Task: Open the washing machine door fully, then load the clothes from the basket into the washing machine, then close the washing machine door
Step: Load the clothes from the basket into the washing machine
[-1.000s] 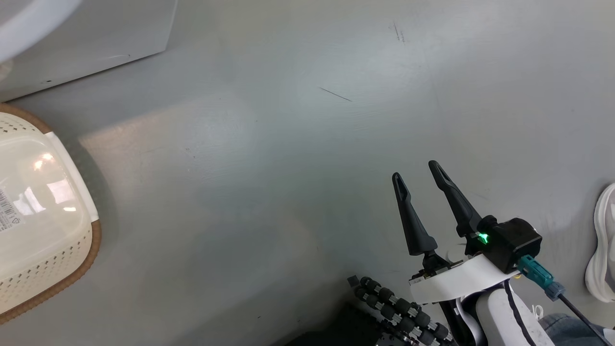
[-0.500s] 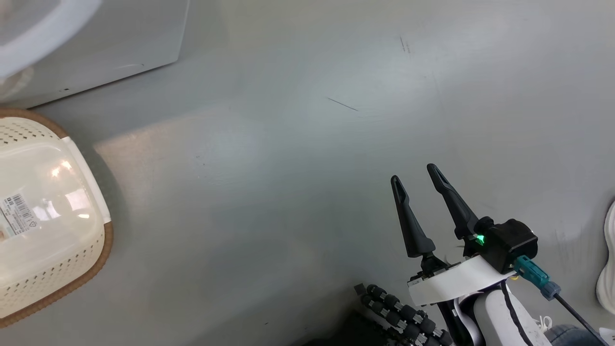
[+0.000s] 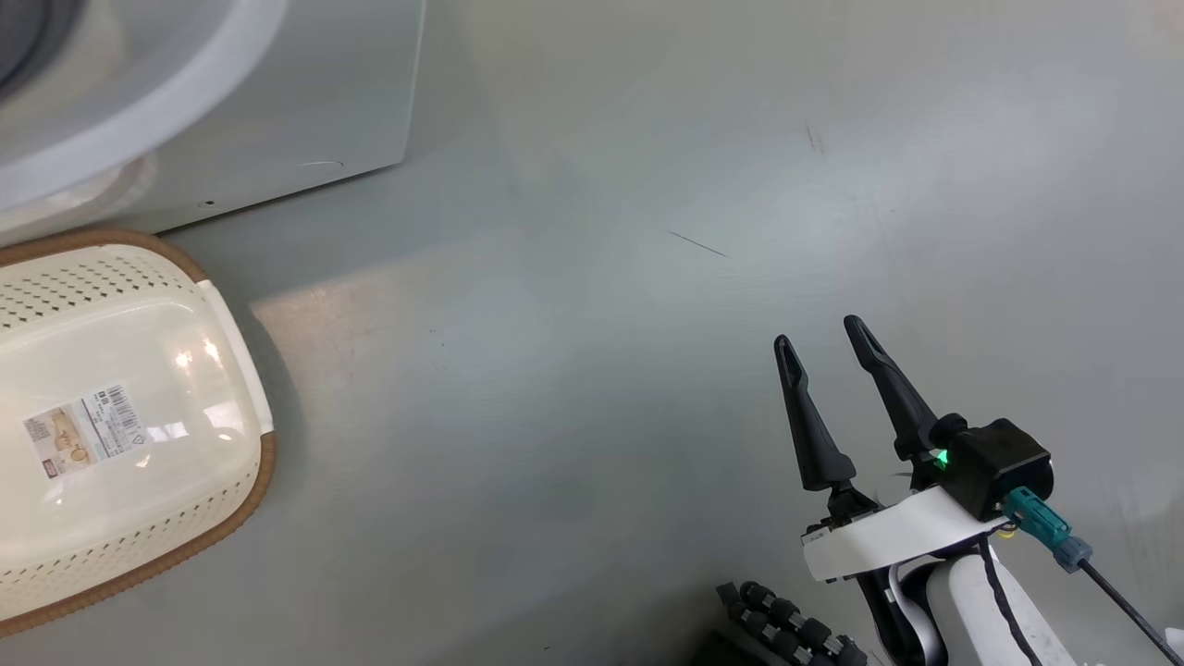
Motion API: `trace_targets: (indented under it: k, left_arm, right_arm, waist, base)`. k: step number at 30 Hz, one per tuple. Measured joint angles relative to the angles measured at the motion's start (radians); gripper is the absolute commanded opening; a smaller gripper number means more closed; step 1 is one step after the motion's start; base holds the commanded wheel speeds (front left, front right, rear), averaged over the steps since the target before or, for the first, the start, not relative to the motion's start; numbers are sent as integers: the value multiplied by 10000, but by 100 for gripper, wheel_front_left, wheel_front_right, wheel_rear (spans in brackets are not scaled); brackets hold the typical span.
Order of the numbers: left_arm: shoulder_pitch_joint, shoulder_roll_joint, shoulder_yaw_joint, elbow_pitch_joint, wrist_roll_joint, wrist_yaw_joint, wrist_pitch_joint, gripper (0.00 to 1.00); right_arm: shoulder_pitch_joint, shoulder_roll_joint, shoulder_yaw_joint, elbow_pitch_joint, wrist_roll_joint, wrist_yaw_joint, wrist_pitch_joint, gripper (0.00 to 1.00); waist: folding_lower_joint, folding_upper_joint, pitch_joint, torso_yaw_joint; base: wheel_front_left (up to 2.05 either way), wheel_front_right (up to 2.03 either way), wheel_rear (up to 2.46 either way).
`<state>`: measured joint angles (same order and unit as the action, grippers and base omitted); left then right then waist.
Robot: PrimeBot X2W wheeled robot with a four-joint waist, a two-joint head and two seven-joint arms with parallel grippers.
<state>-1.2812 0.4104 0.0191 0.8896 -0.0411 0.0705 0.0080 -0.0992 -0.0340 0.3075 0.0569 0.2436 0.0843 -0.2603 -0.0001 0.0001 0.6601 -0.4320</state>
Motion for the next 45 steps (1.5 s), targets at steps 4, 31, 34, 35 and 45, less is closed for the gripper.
trace_targets:
  k: [4,31,34,35,45]
  left_arm:
    - [2,-387,-86,232,79,113,-4,100]
    - [941,-2598,-117,976,-474,167,-901,100]
    - [1074,-2679,-153,951,-474,86,-1001,100]
    - [1160,-2717,-167,928,-479,75,-1074,100]
    - [2266,-3382,-192,594,-823,-453,-1699,100]
  right_arm:
    - [-2,-6,-128,46,-40,0,0,100]
    - [-54,-46,-1285,151,-621,15,0,100]
    - [-54,-48,-1415,153,-698,17,0,100]
    - [-55,-50,-1467,153,-717,19,0,100]
    - [-225,-192,-1848,134,-1089,113,0,100]
  waist:
    - [0,0,-202,252]
    - [0,0,-1255,1947]
    - [0,0,-1275,2121]
    - [0,0,-1285,2210]
    - [0,0,-1418,3142]
  base:
    - [0,0,0]
    - [0,0,0]
    - [0,0,0]
    - [0,0,0]
    - [0,0,0]
